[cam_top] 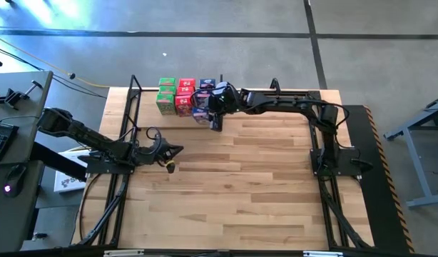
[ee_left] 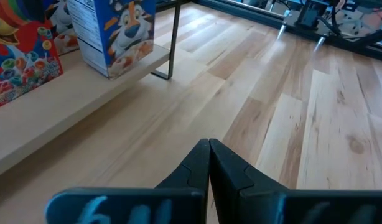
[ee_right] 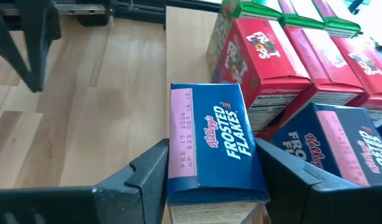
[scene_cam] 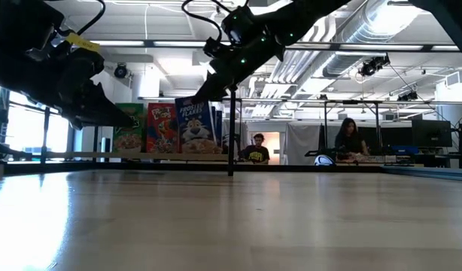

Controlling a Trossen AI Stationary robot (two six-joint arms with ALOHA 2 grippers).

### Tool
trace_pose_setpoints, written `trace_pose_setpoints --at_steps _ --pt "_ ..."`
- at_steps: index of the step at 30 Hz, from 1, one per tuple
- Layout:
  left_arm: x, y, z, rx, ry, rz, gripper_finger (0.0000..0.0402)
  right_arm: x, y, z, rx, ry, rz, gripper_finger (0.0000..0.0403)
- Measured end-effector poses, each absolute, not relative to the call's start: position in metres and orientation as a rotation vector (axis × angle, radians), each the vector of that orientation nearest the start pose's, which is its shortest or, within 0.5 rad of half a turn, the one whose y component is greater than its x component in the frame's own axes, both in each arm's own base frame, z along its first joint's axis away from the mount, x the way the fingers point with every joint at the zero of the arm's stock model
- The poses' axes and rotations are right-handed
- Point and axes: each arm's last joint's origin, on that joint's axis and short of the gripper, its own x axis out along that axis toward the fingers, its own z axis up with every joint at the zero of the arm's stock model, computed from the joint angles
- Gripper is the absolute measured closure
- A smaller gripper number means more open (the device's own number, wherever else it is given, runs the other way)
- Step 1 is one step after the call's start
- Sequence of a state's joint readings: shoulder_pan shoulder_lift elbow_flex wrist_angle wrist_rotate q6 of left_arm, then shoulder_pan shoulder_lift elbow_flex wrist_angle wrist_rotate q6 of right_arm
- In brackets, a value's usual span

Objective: Stack cereal on shelf
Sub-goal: Put the blue cereal box on the shelf aligned with the blue cereal box

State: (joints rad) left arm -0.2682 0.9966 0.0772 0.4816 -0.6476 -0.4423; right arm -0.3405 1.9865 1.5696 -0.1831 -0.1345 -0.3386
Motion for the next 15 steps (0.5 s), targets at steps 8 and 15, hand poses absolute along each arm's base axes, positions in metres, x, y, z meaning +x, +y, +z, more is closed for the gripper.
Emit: trace_pose_setpoints --at_steps 8,15 --pt "0.1544 -0.0246 0.1285 -0.241 0.303 0.443 0.0402 0.4295 -0.1494 0.2462 -0.199 0.62 -0.141 0.0208" --pt "0.1547 -0.0246 0.1291 -0.245 0.296 0.441 0.0402 0.4294 -0.1498 0.2462 -0.183 0.622 -0.163 0.0175"
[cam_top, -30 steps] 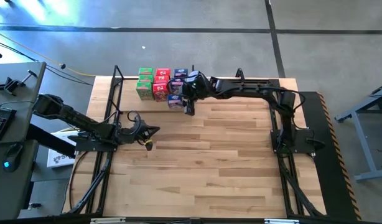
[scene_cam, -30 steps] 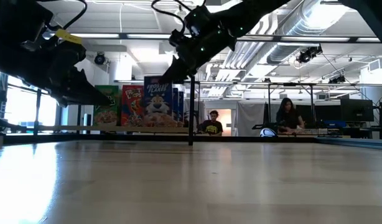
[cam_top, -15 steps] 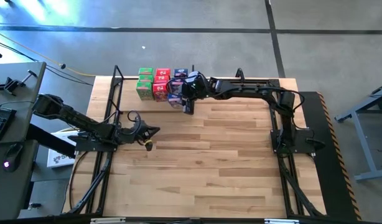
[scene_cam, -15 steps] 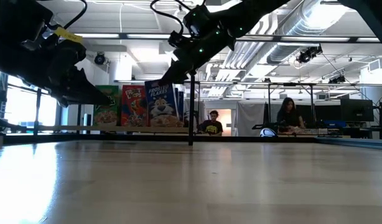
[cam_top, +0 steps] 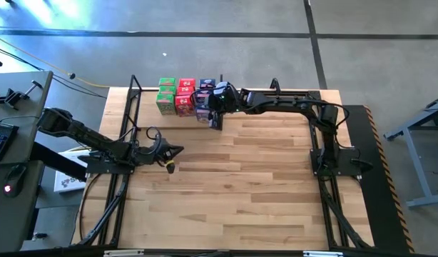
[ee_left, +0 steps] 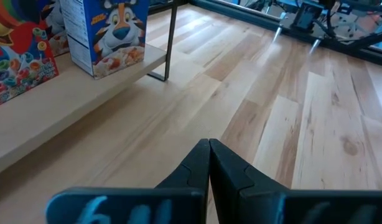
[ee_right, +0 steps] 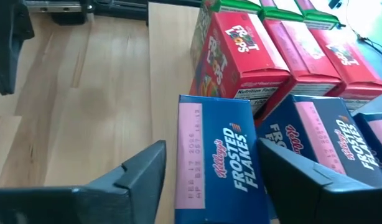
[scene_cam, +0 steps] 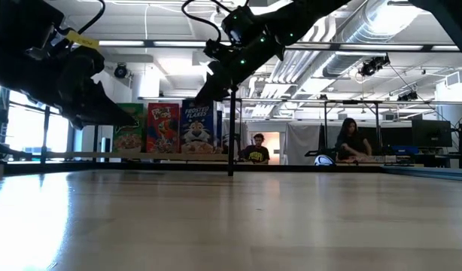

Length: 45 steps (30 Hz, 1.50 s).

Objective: Stack cereal on shelf
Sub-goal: Put the blue cereal box on the shelf aligned with the blue cereal box

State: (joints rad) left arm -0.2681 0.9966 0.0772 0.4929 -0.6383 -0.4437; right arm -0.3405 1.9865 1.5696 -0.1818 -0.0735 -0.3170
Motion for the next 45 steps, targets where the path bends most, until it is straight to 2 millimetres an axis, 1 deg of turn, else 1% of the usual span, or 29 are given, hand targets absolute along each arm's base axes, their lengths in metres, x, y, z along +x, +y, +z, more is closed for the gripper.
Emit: trace_pose_setpoints --at_steps 4,6,9,11,14,16,18,21,23,25,27,28,30,32,35,37,41,45 --pt "0.155 -0.025 0.13 -0.251 0.289 0.433 0.0402 0.43 -0.149 0.246 -0.178 0.618 -0.164 0.015" --pt "0.155 -0.025 0.13 -0.254 0.285 0.432 0.0402 0.431 -0.147 0.247 -0.185 0.61 -0.167 0.0148" --pt "0.156 -0.025 0.133 -0.264 0.259 0.426 0.0402 0.433 -0.142 0.252 -0.241 0.594 -0.176 0.0147" --pt "0.157 -0.024 0.134 -0.26 0.25 0.422 0.0402 0.432 -0.136 0.26 -0.277 0.58 -0.178 0.0148" --pt "0.16 -0.021 0.138 -0.274 0.216 0.408 0.0402 0.434 -0.127 0.28 -0.32 0.566 -0.181 0.0155" --pt "0.163 -0.016 0.142 -0.283 0.178 0.408 0.0402 0.434 -0.119 0.295 -0.338 0.59 -0.182 0.0168" --pt "0.166 -0.01 0.144 -0.28 0.15 0.397 0.0402 0.432 -0.111 0.309 -0.374 0.637 -0.209 0.0189" --pt "0.177 0.0 0.148 -0.273 0.157 0.397 0.0402 0.43 -0.097 0.326 -0.459 0.715 -0.251 0.0238" --pt "0.19 0.005 0.154 -0.251 0.166 0.385 0.0402 0.426 -0.09 0.33 -0.49 0.753 -0.246 0.0281" --pt "0.203 0.01 0.159 -0.218 0.178 0.377 0.0402 0.425 -0.086 0.325 -0.481 0.728 -0.21 0.0331" --pt "0.217 0.015 0.162 -0.185 0.192 0.389 0.0402 0.422 -0.088 0.308 -0.446 0.706 -0.189 0.038" --pt "0.222 0.018 0.161 -0.175 0.202 0.399 0.0402 0.42 -0.088 0.299 -0.429 0.68 -0.193 0.039" --pt "0.232 0.024 0.158 -0.175 0.222 0.428 0.0402 0.412 -0.088 0.28 -0.397 0.639 -0.222 0.0387" --pt "0.239 0.032 0.154 -0.182 0.237 0.465 0.0402 0.402 -0.084 0.269 -0.365 0.56 -0.255 0.0385" --pt "0.25 0.045 0.147 -0.19 0.252 0.518 0.0402 0.381 -0.076 0.261 -0.294 0.437 -0.286 0.0398" --pt "0.258 0.054 0.144 -0.198 0.239 0.538 0.0402 0.366 -0.069 0.253 -0.257 0.386 -0.283 0.04" --pt "0.272 0.071 0.139 -0.202 0.228 0.578 0.0402 0.34 -0.053 0.25 -0.219 0.264 -0.277 0.0401" --pt "0.281 0.084 0.135 -0.208 0.238 0.604 0.0402 0.319 -0.041 0.243 -0.199 0.255 -0.289 0.0402"
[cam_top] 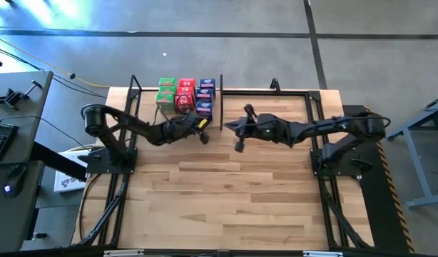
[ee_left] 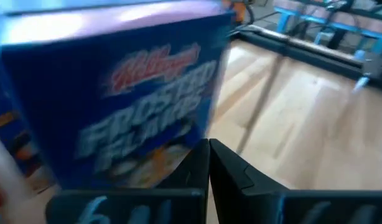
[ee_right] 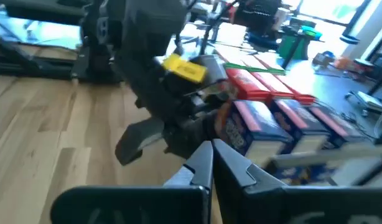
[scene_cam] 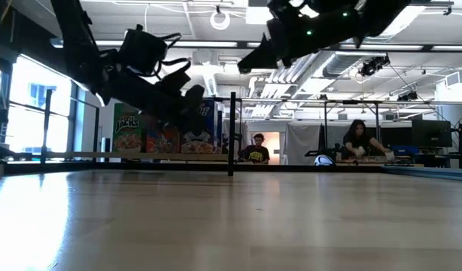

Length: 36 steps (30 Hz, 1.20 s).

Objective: Stack cereal on shelf
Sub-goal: Put the blue cereal box on the shelf aligned with the blue cereal box, then return to Home Position

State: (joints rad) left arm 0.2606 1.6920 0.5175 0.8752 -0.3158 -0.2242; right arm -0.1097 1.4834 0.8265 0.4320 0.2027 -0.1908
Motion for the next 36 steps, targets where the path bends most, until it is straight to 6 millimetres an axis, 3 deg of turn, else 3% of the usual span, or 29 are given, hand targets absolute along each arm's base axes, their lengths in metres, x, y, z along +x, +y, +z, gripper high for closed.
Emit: trace_pose_setpoints --at_steps 10,32,36 --pt "0.282 0.091 0.139 -0.199 0.224 0.624 0.0402 0.293 -0.019 0.238 -0.178 0.238 -0.281 0.0403" --pt "0.275 0.096 0.137 -0.126 0.333 0.647 0.0401 0.292 -0.007 0.232 -0.135 0.256 -0.244 0.0403" --pt "0.277 0.088 0.144 -0.124 0.312 0.613 0.0402 0.292 -0.007 0.232 -0.135 0.262 -0.243 0.0403"
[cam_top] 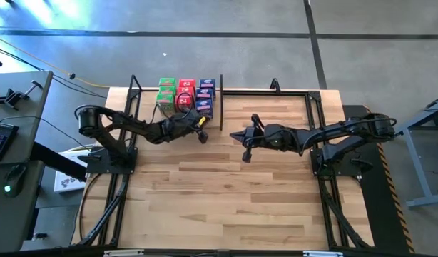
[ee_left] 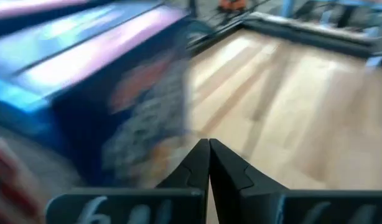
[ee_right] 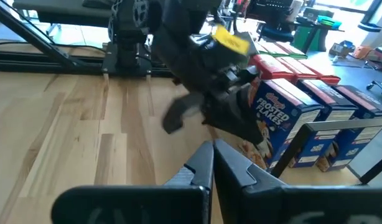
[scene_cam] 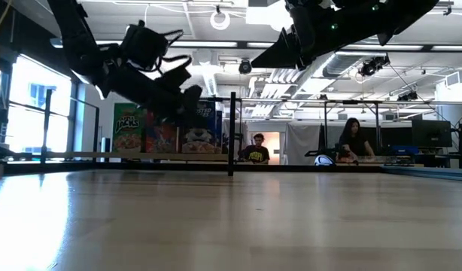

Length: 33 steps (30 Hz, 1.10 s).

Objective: Stack cereal on shelf
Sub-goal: Return to Home Position

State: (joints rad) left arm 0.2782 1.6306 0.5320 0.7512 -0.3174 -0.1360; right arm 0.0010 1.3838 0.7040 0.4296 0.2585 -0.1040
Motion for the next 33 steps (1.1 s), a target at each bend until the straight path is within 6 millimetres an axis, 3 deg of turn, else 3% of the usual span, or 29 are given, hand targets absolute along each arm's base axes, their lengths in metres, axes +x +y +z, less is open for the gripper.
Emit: trace_pose_setpoints --at_steps 5,8,15,28,33 --pt "0.278 0.067 0.161 -0.106 0.271 0.49 0.0402 0.292 -0.005 0.228 -0.152 0.287 -0.168 0.0403" --pt "0.272 0.049 0.166 -0.071 0.241 0.387 0.0402 0.287 -0.002 0.212 -0.143 0.247 -0.049 0.0403" --pt "0.231 0.012 0.158 -0.072 0.121 0.106 0.0401 0.245 -0.002 0.169 -0.132 0.138 -0.019 0.0403" --pt "0.162 0.005 0.161 -0.099 -0.032 0.075 0.0402 0.156 -0.011 0.153 -0.064 0.031 -0.166 0.0403" --pt "0.151 0.005 0.161 -0.096 -0.022 0.075 0.0401 0.147 -0.013 0.155 -0.06 0.1 -0.188 0.0403"
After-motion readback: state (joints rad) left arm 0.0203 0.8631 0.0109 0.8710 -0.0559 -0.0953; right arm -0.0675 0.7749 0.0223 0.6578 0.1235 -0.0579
